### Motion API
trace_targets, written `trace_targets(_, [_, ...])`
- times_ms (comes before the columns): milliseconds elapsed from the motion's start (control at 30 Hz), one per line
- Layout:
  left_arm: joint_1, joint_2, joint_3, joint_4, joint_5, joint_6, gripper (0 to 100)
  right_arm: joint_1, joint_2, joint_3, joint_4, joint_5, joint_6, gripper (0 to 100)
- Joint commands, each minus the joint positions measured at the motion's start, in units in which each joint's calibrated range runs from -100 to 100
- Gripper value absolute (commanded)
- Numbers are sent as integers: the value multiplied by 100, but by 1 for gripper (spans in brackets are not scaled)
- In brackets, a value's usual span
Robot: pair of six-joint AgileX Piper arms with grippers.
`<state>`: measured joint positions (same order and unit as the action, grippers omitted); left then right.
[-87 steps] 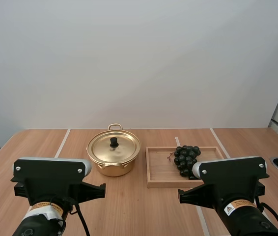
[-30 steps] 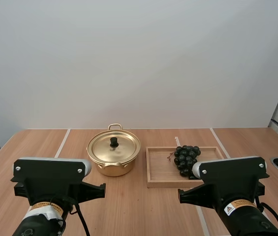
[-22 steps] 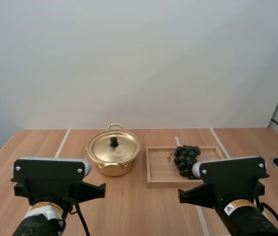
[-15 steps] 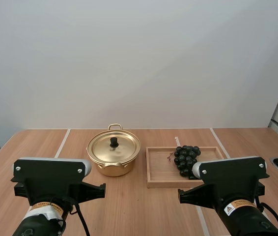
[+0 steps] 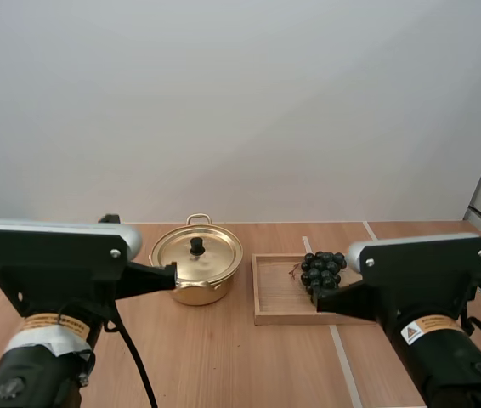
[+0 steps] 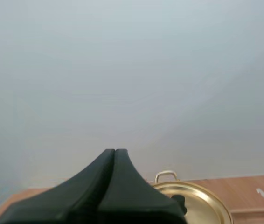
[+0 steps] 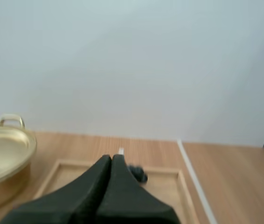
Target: Open the pot, put the grape inside, and close it
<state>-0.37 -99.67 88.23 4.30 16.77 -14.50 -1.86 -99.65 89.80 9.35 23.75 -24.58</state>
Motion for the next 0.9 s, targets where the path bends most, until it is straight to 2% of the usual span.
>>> trace_targets(0, [4,-33,-736,22,102,-37,0,11,-35,-727,-6,155,-26,0])
trace_targets(233, [4,-33,-1942,22,2136,-30,0,11,347,-2331,-17,2096,-26,0])
trace_targets(500, [4,719,-2873,22,3422,494,0,11,1406,-3934,-17,3615,-26,0])
trace_targets(867, [4,2698,-3904,-58,4602,516,0,11,3196,-5097,-7,4196,-26,0])
